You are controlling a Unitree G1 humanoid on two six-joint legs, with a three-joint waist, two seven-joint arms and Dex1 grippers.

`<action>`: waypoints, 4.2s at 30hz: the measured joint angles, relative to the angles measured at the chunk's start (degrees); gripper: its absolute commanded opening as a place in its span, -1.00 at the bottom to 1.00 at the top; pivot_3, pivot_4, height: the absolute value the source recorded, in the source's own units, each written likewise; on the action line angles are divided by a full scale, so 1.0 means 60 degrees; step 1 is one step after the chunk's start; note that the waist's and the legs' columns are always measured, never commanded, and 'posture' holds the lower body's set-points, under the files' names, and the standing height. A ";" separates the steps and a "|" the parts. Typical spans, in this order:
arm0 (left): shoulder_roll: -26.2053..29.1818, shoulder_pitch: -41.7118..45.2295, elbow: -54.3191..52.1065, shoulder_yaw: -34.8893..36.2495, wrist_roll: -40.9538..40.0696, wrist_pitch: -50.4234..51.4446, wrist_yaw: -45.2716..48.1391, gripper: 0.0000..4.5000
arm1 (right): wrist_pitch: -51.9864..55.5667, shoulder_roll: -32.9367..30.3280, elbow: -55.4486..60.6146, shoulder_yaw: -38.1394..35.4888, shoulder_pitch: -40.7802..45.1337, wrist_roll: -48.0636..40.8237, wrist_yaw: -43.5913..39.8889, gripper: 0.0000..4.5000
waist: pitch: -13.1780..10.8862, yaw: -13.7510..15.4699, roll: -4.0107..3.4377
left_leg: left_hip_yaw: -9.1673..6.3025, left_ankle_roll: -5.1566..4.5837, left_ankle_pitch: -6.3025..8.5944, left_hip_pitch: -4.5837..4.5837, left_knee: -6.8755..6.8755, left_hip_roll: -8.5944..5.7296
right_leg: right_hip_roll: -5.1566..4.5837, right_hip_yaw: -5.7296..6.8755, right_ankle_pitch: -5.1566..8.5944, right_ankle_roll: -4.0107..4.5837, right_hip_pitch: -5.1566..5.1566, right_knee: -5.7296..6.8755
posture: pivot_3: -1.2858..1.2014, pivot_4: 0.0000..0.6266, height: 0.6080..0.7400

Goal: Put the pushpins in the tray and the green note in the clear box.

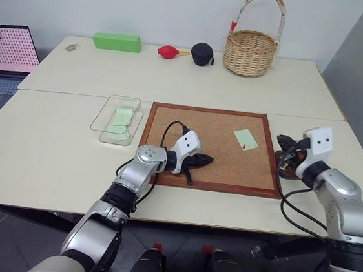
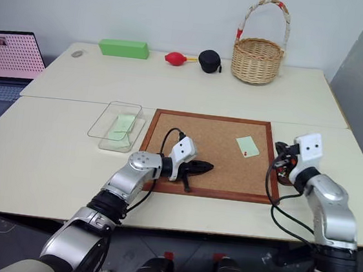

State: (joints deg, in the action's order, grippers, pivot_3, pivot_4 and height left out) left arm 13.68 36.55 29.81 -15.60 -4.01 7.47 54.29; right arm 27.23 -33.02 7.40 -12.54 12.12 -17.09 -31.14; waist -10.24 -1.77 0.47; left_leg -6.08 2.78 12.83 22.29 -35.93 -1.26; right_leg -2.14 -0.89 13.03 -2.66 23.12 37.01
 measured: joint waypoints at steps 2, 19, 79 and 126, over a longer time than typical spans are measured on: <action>0.0014 -0.0001 0.0021 0.0003 0.0015 -0.0004 -0.0005 -1.00 | 0.0396 -0.0469 0.0274 -0.0261 -0.0549 -0.0123 -0.0250 -0.99 | 0.0007 -0.0015 -0.0012 | 0.0006 0.0000 0.0000 -0.0003 -0.0001 -0.0001 | -0.0002 -0.0004 0.0000 -0.0001 0.0000 0.0001 | 0.03 -0.52 1.00; -0.0035 0.0064 0.0182 0.0002 0.0024 -0.0070 0.0030 -1.00 | 0.1267 -0.1137 0.0168 -0.0050 -0.1069 0.0233 -0.0155 -0.34 | 0.0023 0.0000 -0.0012 | 0.0006 0.0000 0.0001 -0.0001 -0.0002 -0.0001 | -0.0001 -0.0001 0.0001 -0.0003 -0.0002 -0.0006 | 0.03 -0.52 1.00; 0.0080 -0.0054 -0.0039 0.0008 0.0021 -0.0042 0.0021 -1.00 | -0.1640 0.2212 -0.3764 0.2198 0.2580 0.1319 0.0119 -1.00 | 0.0032 -0.0052 -0.0005 | 0.0005 0.0000 0.0001 -0.0015 0.0011 0.0003 | 0.0005 -0.0004 0.0000 0.0001 0.0003 0.0004 | 0.03 -0.52 1.00; -0.1092 0.2819 0.3843 0.1102 0.0157 -0.3431 -0.0346 0.54 | 0.2687 0.1605 0.1318 0.2684 0.2843 0.0283 -0.0486 -1.00 | -0.0025 -0.0017 0.0055 | -0.0020 0.0000 0.0000 0.0077 0.0003 -0.0005 | 0.0000 0.0021 -0.0001 0.0000 0.0066 -0.0008 | 0.03 -0.52 1.00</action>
State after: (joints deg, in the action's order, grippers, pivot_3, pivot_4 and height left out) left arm 7.13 53.47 52.87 -8.98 -3.06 -13.12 52.22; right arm 43.35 -23.39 15.30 3.57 29.18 -15.39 -34.05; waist -10.39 -1.87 0.80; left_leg -6.20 2.78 12.84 22.75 -35.91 -1.29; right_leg -2.14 -0.76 13.02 -2.67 23.52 36.96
